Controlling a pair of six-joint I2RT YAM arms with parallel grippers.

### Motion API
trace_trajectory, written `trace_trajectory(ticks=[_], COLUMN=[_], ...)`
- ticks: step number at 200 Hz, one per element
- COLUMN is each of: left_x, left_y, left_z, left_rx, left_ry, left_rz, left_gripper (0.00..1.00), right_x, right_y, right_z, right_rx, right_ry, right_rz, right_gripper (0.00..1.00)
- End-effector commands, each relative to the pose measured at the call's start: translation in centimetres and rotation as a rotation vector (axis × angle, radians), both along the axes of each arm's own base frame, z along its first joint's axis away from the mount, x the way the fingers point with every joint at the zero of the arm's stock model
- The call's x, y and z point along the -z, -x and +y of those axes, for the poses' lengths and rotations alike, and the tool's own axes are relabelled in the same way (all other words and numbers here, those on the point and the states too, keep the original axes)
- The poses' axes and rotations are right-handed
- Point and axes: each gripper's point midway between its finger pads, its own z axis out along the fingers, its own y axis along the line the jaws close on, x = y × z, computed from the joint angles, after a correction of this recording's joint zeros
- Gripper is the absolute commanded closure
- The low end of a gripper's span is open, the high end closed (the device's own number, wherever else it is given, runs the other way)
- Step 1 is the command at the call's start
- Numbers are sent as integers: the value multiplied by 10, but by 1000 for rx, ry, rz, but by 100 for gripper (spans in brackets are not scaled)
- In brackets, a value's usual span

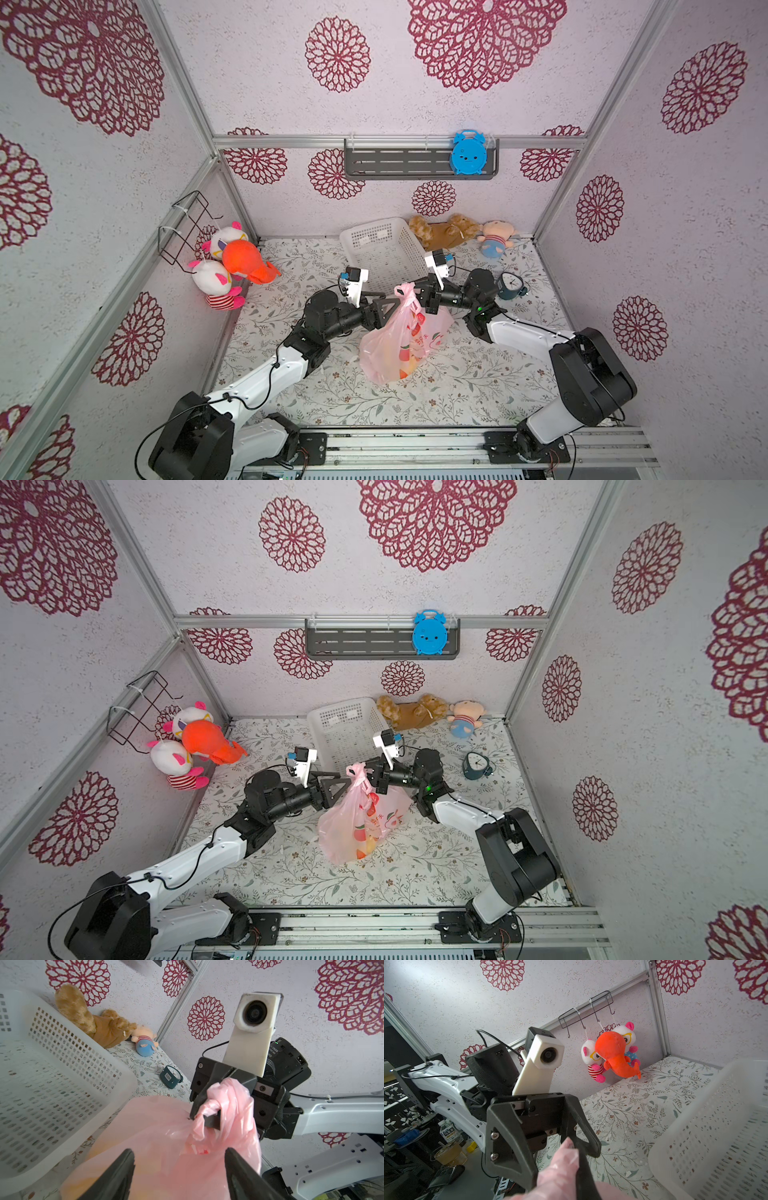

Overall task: Place the banana into a plastic bag & tie a knot
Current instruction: Cross the plastic bag at the center of the board.

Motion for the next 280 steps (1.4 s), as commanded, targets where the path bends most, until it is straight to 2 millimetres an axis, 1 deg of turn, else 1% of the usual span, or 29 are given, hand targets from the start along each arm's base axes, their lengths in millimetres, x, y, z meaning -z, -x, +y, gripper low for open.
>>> trace_trajectory(ticks=[1,24,47,55,63,99,122,149,157,170,183,208,228,256,280], left_x=[-29,-28,-28,-28,-28,-27,-24,-15,-12,-6,-2,1,4,6,5], left_y=[-2,-7,-8,-9,-9,-11,-12,-16,-17,-21,-22,-23,-24,-24,-23], left_z=[-8,-12,-15,-14,-14,-14,-13,-9,-8,-3,0,2,3,5,8], left_rx=[50,63,79,80,80,77,68,35,20,-16,-36,-52,-57,-70,-82], left_ry=[79,85,91,93,94,91,85,57,44,18,-1,-10,-16,-28,-42], left_rz=[-67,-67,-65,-65,-67,-65,-51,-34,-30,-18,-14,-10,-6,-1,1], left_gripper=[35,44,62,64,69,100,100,100,100,100,100,100,100,100,100], right_x=[-15,-15,-14,-14,-13,-10,-6,1,4,8,14,24,27,34,34], right_y=[6,8,10,10,11,11,9,4,3,-1,-3,-1,1,2,8], right_z=[3,5,6,7,7,10,11,11,11,8,3,-8,-19,-37,-54], right_rx=[-32,-49,-59,-63,-68,-81,-79,-61,-54,-27,5,63,105,202,279], right_ry=[-34,-32,-29,-28,-27,-20,-9,23,37,63,106,184,226,299,324], right_rz=[-39,-39,-34,-35,-33,-21,-13,3,13,22,32,34,41,45,47], right_gripper=[100,100,100,100,100,100,100,100,95,83,76,67,61,53,44])
